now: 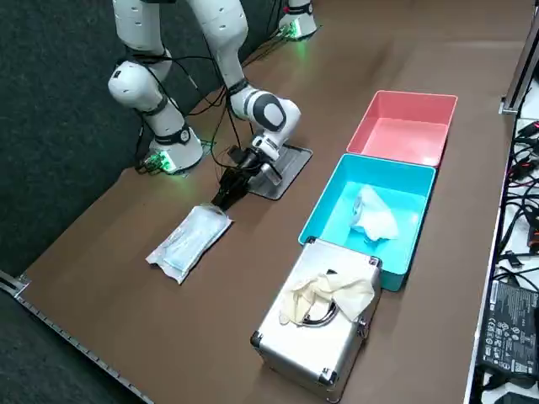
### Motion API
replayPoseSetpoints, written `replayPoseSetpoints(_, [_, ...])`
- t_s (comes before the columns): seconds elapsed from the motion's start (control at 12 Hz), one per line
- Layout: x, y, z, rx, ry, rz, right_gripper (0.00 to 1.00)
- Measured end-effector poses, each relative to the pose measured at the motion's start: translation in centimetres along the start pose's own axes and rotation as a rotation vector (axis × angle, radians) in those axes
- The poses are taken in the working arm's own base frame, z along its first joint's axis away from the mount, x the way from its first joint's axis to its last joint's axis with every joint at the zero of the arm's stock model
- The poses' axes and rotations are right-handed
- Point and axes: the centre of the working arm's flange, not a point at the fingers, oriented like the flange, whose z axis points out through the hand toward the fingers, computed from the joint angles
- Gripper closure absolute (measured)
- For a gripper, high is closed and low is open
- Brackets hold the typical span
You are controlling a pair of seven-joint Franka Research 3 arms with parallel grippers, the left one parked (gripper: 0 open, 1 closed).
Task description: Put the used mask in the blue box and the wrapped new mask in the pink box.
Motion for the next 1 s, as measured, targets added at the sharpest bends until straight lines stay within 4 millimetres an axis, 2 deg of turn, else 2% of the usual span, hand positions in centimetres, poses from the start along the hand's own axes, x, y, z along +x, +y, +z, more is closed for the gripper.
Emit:
replayPoseSetpoints(0.58, [0.1, 0.1, 1.1, 0.006, -0.019, -0.002, 0.63])
replayPoseSetpoints(1.0, [0.7, 0.9, 2.6, -0.007, -0.016, -0.004, 0.63])
